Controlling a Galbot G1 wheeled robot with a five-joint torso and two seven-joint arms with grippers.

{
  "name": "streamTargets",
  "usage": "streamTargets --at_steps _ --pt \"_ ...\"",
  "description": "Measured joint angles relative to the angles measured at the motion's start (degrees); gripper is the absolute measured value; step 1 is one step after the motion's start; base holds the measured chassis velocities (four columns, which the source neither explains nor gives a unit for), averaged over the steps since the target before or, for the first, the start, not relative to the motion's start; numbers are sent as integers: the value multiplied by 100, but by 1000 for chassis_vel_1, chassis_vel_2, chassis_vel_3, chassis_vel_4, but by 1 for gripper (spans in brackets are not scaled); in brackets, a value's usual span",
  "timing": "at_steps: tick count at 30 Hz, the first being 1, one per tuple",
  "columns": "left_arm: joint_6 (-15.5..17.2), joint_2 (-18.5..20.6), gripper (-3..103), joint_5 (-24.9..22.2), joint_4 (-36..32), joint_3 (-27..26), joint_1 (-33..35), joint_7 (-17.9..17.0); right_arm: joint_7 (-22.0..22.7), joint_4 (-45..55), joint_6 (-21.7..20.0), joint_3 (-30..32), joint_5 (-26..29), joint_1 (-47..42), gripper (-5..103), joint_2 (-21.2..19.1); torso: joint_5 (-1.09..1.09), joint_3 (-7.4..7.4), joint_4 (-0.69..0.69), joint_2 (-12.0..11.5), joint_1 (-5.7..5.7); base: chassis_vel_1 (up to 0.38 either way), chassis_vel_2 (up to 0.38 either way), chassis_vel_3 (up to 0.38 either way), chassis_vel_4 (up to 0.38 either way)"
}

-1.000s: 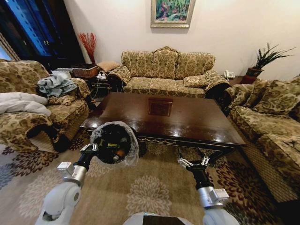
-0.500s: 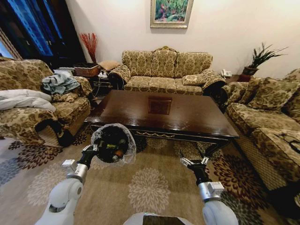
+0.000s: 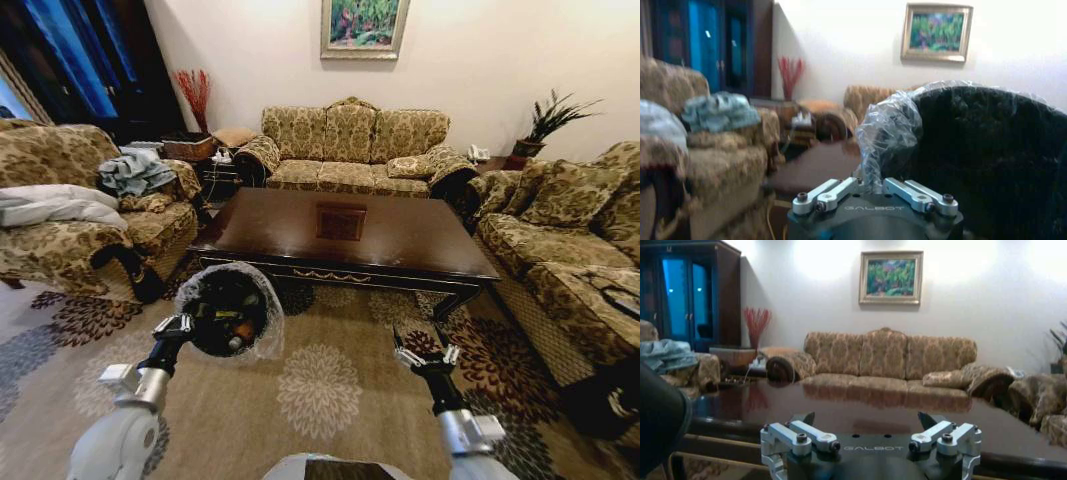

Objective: Move to the front of the table and place the trash on the table into the trash bin.

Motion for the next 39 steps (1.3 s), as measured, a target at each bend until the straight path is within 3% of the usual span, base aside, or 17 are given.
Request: streamTargets --at_steps 8,17,28,32,39 --pt "361 98 2 280 610 -42 -443 248 -9 -356 -254 9 74 730 100 -137 1 3 2 -1 5 94 -106 -99 92" --pt "372 228 2 98 1217 125 -747 217 22 -460 -410 -53 -13 1100 100 -91 1 3 1 -2 6 8 -7 -3 5" --pt "223 280 2 -81 1707 312 -1026 326 61 -566 -483 -43 -103 1174 100 -16 2 -81 1 -163 -67 0 0 0 0" --pt "-93 340 2 -35 1950 312 -1233 510 128 -384 -879 -111 -228 1233 100 8 3 -170 0 -314 -131 0 0 0 0" --pt "-144 489 2 54 2338 420 -1417 724 201 -339 -997 -55 -233 1430 100 145 1 -271 1 -496 -213 0 0 0 0"
